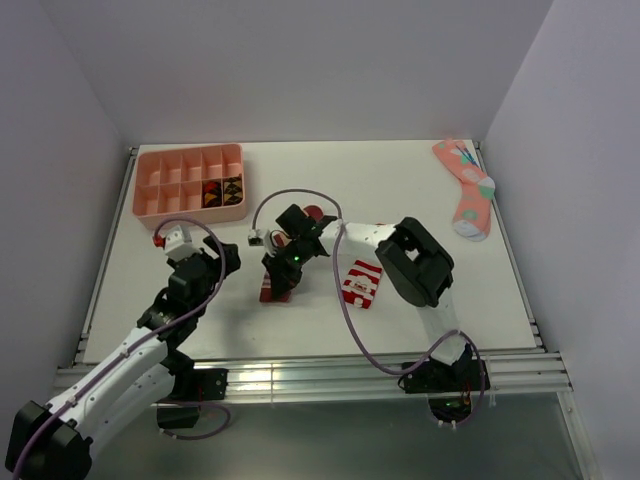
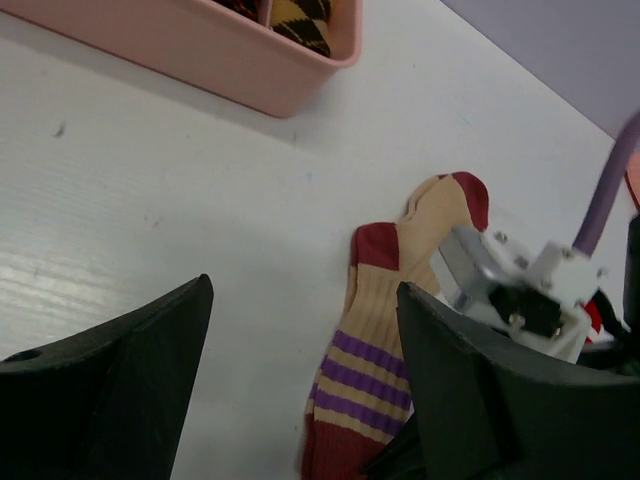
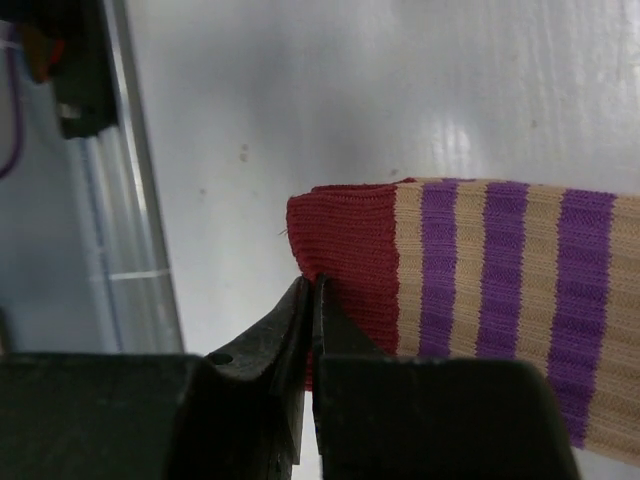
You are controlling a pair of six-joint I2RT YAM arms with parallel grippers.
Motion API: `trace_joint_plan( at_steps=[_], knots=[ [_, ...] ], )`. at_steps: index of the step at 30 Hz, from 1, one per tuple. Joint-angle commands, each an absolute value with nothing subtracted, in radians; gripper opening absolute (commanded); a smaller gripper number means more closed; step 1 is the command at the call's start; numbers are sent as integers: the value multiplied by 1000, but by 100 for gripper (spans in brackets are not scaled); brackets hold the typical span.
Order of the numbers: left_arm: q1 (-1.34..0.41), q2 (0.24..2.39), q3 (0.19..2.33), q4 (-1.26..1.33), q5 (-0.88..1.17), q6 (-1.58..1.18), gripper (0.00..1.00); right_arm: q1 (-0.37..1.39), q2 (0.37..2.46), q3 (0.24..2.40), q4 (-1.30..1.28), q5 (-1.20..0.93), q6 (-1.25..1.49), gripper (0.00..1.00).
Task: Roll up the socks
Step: Roll the sock at the center of the board.
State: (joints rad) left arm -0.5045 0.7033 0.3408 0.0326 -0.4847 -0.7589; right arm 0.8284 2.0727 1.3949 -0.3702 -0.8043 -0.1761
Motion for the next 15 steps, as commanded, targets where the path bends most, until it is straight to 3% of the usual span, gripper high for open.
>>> trace_joint_plan(
  at_steps=[1, 7, 15],
  knots=[
    [-502, 684, 263, 262, -345, -690, 78, 807, 2120, 1494, -517, -966, -160, 4],
    [-518, 733, 143, 497, -226, -632, 61, 779, 2203, 1560, -575, -1043, -118, 4],
    [-574, 807, 35, 757, -92, -604, 51, 733, 2269, 1594, -595, -1100, -37, 3]
  ],
)
